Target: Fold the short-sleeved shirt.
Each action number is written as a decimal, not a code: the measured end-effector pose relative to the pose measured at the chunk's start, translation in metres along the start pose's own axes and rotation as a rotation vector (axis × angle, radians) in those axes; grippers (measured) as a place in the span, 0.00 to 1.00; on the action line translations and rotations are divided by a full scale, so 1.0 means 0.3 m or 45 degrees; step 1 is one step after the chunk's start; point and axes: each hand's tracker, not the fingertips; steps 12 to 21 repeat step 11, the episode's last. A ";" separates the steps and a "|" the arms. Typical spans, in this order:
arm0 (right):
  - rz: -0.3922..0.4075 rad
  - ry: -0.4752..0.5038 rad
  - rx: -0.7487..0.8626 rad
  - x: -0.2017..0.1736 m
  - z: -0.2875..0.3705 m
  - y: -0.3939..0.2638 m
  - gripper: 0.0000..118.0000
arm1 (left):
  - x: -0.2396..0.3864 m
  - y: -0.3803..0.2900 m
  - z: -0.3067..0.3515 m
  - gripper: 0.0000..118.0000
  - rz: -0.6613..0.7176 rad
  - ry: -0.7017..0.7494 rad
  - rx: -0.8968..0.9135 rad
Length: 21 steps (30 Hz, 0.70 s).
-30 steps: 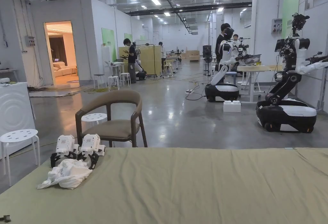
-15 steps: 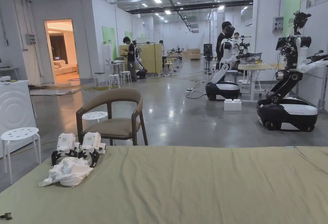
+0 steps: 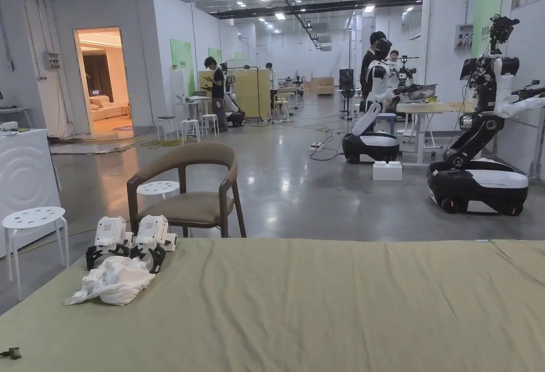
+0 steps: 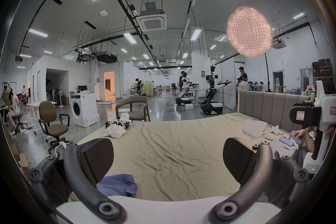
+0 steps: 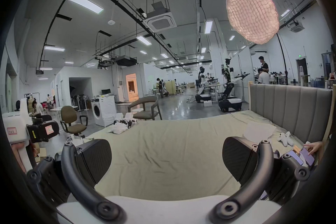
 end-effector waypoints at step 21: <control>0.095 -0.028 -0.046 -0.020 -0.018 -0.019 1.00 | 0.006 -0.005 -0.009 1.00 0.008 -0.024 -0.014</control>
